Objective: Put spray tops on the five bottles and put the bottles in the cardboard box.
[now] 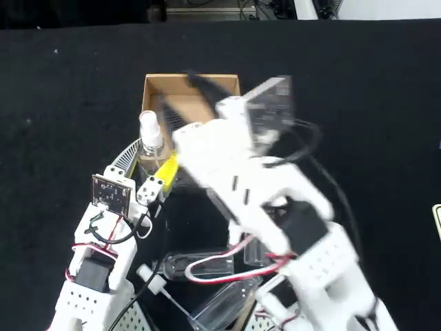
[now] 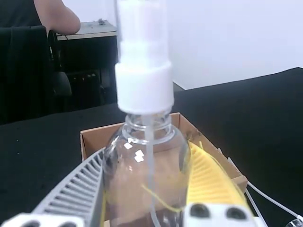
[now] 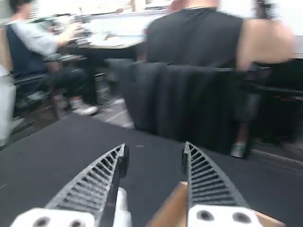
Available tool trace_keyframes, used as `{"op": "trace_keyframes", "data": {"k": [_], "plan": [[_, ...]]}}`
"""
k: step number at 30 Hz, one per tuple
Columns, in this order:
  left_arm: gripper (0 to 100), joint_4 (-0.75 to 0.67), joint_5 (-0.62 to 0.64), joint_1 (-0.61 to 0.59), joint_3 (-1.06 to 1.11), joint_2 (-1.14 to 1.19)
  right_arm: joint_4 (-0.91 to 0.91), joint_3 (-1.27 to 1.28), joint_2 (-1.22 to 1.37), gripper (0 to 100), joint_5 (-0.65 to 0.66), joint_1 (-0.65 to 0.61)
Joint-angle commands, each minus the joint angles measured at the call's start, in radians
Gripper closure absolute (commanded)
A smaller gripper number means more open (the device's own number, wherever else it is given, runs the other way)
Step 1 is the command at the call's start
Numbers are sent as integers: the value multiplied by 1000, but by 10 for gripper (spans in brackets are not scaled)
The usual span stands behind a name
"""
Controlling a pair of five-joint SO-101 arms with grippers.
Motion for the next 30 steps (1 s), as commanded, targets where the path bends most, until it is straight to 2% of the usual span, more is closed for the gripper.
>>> {"op": "trace_keyframes", "data": {"k": [1, 4, 7, 11, 20, 24, 30], "plan": [[967, 0, 2, 8, 22, -9, 150, -10, -90, 930, 8, 219], [967, 0, 2, 8, 22, -9, 153, 105, -56, 966, 2, 350], [967, 14, 2, 8, 22, -9, 41, 220, 35, 909, 0, 405], [968, 89, 2, 8, 22, -14, -21, 234, 225, 841, 0, 414], [970, 91, 9, 8, 22, -17, -112, 130, 598, 844, 0, 410], [970, 91, 8, 8, 22, -17, -175, 91, 710, 846, 0, 414], [970, 92, 6, 8, 22, -17, -175, 10, 842, 846, 0, 414]]}}
